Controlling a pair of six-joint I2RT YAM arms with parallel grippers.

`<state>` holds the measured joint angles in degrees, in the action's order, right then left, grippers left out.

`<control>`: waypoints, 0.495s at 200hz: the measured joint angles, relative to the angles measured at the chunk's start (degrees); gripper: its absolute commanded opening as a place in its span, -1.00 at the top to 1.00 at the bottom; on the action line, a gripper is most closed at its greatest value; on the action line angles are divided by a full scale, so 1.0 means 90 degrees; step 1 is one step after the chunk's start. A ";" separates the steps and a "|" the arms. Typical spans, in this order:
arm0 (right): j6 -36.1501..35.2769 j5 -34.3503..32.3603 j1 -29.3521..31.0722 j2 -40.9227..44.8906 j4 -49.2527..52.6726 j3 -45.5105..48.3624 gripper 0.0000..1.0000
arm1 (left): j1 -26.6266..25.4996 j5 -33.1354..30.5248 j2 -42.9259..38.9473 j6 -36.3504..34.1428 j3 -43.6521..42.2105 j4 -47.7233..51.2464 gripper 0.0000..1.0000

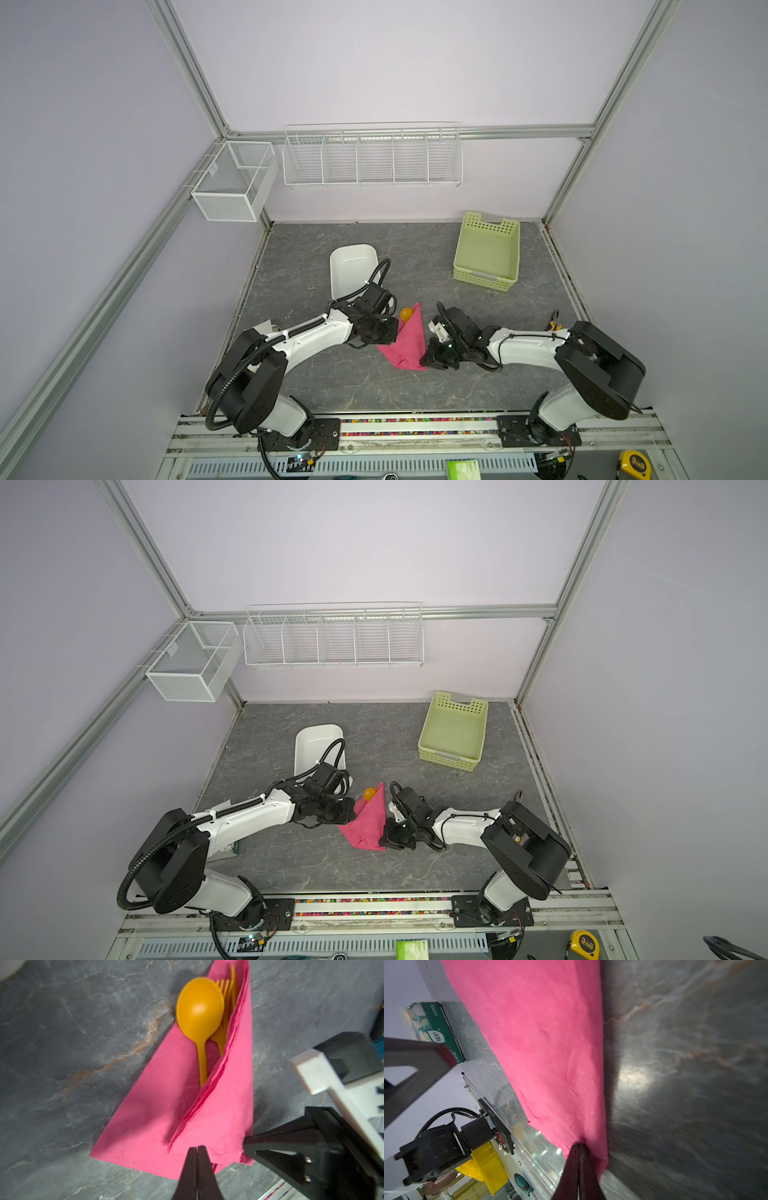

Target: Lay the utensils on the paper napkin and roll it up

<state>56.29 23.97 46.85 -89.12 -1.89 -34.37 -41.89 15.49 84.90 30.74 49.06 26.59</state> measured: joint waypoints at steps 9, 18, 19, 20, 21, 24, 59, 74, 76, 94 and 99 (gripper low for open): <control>0.0000 0.0000 0.0000 0.0002 0.0000 0.0000 0.86 | 0.0000 0.0068 -0.0007 0.0000 0.0002 -0.0034 1.00; 0.0000 -0.0012 0.0000 0.0002 0.0002 0.0000 0.86 | 0.0000 0.0153 0.0015 0.0002 0.0002 -0.0051 1.00; 0.0000 -0.0012 0.0000 0.0002 0.0002 0.0000 0.86 | 0.0000 0.0163 0.0017 0.0002 0.0002 -0.0056 1.00; 0.0000 -0.0012 0.0000 0.0002 0.0002 0.0000 0.86 | 0.0000 0.0175 0.0019 0.0002 0.0002 -0.0058 1.00; 0.0000 -0.0012 0.0000 0.0002 0.0002 0.0000 0.86 | 0.0000 0.0182 0.0022 0.0002 0.0002 -0.0061 1.00; 0.0000 -0.0015 0.0000 0.0002 0.0002 0.0000 0.86 | 0.0000 0.0211 0.0029 0.0002 0.0002 -0.0073 1.00; 0.0000 -0.0019 0.0000 0.0015 0.0012 0.0000 0.86 | -0.0010 0.0561 0.0335 0.0051 -0.0034 -0.0449 1.00; 0.0000 -0.0044 0.0000 0.0027 0.0029 0.0000 0.86 | -0.0015 0.0661 0.0520 0.0058 -0.0083 -0.0593 1.00; 0.0000 -0.0044 0.0000 0.0029 0.0034 0.0000 0.86 | -0.0015 0.0673 0.0544 0.0061 -0.0085 -0.0602 1.00; 0.0000 -0.0063 0.0000 0.0039 0.0046 0.0000 0.87 | -0.0015 0.0746 0.0721 0.0051 -0.0104 -0.0658 1.00; 0.0000 -0.0066 0.0000 0.0039 0.0046 0.0000 0.86 | -0.0015 0.0750 0.0775 0.0051 -0.0107 -0.0668 1.00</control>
<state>56.29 23.38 46.85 -88.77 -1.48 -34.37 -42.02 22.24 91.88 31.20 48.10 20.58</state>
